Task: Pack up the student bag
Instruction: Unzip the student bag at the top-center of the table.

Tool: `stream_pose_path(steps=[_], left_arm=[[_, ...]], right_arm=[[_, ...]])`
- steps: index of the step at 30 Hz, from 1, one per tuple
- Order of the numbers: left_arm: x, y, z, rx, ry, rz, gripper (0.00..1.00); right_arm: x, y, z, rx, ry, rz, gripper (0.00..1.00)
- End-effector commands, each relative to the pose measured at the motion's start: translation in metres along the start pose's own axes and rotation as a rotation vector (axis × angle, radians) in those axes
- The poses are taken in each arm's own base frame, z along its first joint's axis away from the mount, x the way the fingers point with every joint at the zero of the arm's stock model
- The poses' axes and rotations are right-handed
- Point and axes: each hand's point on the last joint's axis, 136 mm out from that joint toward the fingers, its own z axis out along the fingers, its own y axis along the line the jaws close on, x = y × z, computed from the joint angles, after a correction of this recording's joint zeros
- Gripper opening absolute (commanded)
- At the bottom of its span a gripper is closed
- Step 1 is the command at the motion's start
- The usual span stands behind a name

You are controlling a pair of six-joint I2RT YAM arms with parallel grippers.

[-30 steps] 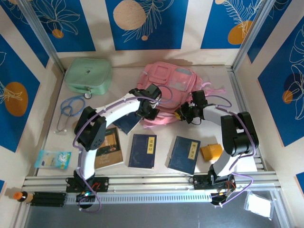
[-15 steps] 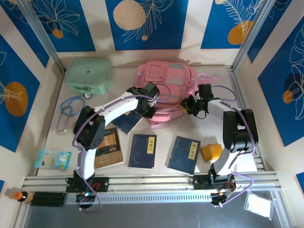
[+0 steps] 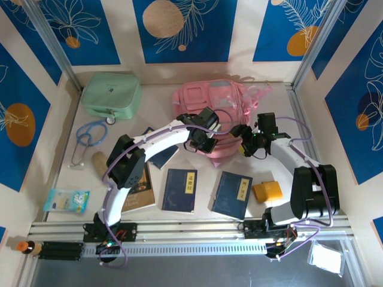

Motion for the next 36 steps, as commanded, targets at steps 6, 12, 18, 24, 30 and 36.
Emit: stream_pose_path(steps=[6,12,18,24,30,36], left_arm=[[-0.014,-0.014,0.0,0.072,-0.038,-0.03,0.0],[-0.011,-0.015,0.0,0.083,-0.033,-0.036,0.0],[-0.009,-0.015,0.0,0.086,-0.033,-0.039,0.0],[-0.01,-0.016,-0.002,0.089,-0.035,-0.035,0.0],[-0.009,-0.014,-0.003,0.074,-0.034,-0.025,0.0],[-0.003,0.002,-0.008,-0.013,-0.021,-0.001,0.0]], right_arm=[[0.024,-0.002,0.012,-0.009,0.11,0.179,0.81],[0.025,0.019,0.027,-0.052,0.157,0.158,0.8],[0.026,0.004,0.041,0.016,0.161,0.216,0.77],[0.026,-0.007,0.051,0.069,0.144,0.241,0.7],[0.028,-0.02,0.056,0.102,0.128,0.268,0.57],[0.025,-0.022,0.055,0.111,0.103,0.257,0.41]])
